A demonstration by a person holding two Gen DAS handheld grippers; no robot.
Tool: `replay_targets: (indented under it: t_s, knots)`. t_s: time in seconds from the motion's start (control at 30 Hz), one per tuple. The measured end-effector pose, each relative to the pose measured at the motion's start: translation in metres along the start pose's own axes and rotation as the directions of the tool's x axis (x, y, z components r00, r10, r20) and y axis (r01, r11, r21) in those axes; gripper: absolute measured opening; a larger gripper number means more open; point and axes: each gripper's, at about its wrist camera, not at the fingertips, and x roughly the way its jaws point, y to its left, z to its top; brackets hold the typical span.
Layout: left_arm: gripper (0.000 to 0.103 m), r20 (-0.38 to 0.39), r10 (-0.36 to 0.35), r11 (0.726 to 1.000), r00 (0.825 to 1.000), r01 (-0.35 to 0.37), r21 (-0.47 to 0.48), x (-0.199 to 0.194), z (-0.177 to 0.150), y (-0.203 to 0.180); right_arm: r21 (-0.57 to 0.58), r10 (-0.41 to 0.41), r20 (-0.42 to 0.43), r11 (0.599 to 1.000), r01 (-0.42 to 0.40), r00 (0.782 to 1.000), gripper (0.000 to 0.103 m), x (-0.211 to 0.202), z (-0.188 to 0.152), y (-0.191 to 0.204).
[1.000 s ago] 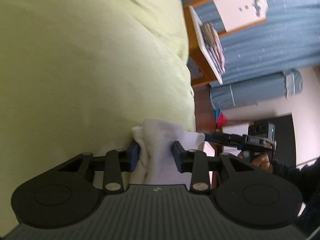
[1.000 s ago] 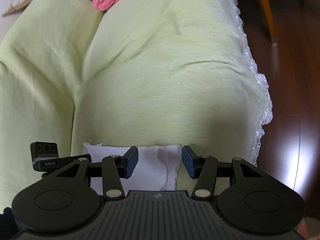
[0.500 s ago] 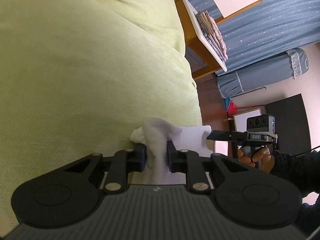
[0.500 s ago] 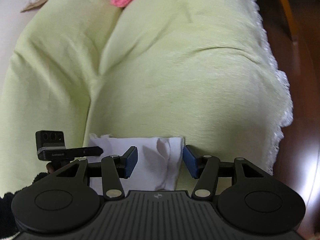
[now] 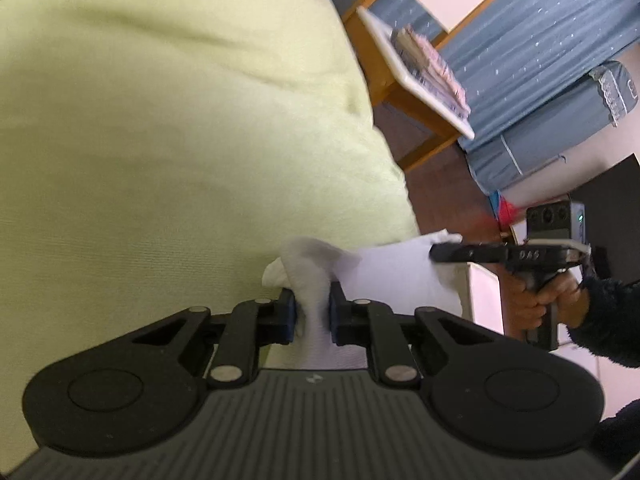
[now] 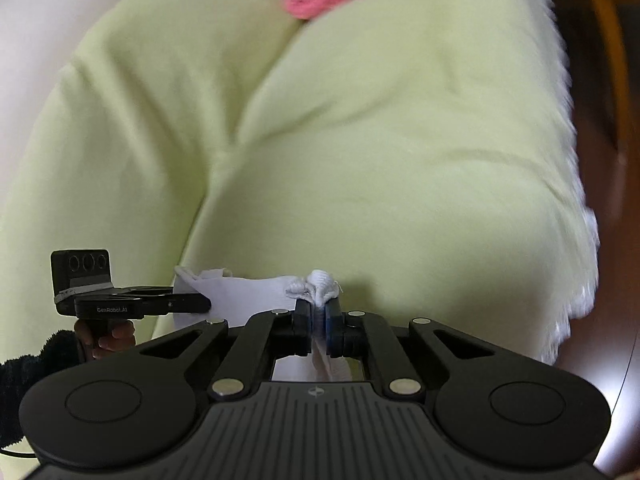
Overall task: Fold clothes
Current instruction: 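Grasp the tank top end with the left gripper while the right gripper grasps the other end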
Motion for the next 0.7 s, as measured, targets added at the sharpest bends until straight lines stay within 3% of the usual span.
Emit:
replay_targets:
  t_s: [0.13, 0.2, 0.27, 0.4, 0.5, 0.6, 0.7]
  knots:
    - [0.012, 0.119, 0.093, 0.995, 0.988, -0.095, 0.009, -0.052, -0.020, -0.032, -0.147, 0.028, -0.012, 0.989, -0.029, 1.000, 0.006, -0.009, 0.027, 0.051]
    - [0.012, 0.189, 0.157, 0.987, 0.969, -0.159, -0.008, -0.082, -0.035, -0.052, -0.214, 0.052, -0.016, 0.975, -0.054, 0.999, 0.006, -0.013, 0.042, 0.078]
    - [0.011, 0.260, 0.228, 0.973, 0.938, -0.228, -0.033, -0.111, -0.052, -0.075, -0.289, 0.078, -0.032, 0.954, -0.084, 0.996, 0.006, -0.016, 0.055, 0.104]
    - [0.011, 0.379, 0.368, 0.929, 0.849, -0.353, -0.110, -0.156, -0.082, -0.117, -0.408, 0.137, -0.112, 0.897, -0.171, 0.984, 0.006, -0.006, 0.085, 0.145]
    - [0.011, 0.432, 0.460, 0.888, 0.776, -0.399, -0.229, -0.173, -0.098, -0.141, -0.481, 0.187, -0.216, 0.834, -0.271, 0.958, 0.006, 0.014, 0.110, 0.167]
    - [0.010, 0.434, 0.568, 0.821, 0.699, -0.447, -0.355, -0.174, -0.110, -0.165, -0.519, 0.231, -0.348, 0.760, -0.392, 0.909, 0.006, 0.036, 0.129, 0.177]
    - [0.010, 0.407, 0.659, 0.741, 0.632, -0.456, -0.493, -0.161, -0.121, -0.197, -0.528, 0.231, -0.497, 0.685, -0.502, 0.837, 0.006, 0.052, 0.142, 0.175]
